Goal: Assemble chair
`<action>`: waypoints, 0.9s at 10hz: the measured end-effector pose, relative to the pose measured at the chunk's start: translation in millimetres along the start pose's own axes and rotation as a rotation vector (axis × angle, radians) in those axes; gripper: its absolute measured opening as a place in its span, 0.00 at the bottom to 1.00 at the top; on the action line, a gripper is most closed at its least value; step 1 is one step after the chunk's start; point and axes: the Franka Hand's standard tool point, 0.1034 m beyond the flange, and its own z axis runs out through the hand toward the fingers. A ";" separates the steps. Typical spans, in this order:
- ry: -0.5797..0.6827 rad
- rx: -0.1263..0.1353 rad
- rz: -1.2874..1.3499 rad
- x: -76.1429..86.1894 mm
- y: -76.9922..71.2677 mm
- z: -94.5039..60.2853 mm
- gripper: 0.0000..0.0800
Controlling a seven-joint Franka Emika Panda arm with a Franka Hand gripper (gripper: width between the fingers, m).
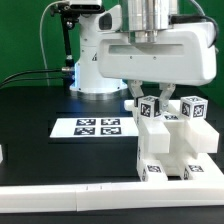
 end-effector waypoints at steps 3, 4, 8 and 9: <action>-0.019 0.015 0.156 1.2 -0.2 0.2 0.35; -0.029 0.021 0.253 1.2 0.1 0.5 0.35; -0.056 0.040 0.840 1.3 -0.6 0.5 0.35; -0.058 0.041 0.853 1.1 -0.3 0.5 0.35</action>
Offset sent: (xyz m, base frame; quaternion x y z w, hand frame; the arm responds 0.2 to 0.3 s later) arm 0.0000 0.0000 0.0000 0.0000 0.0000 0.1296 0.9916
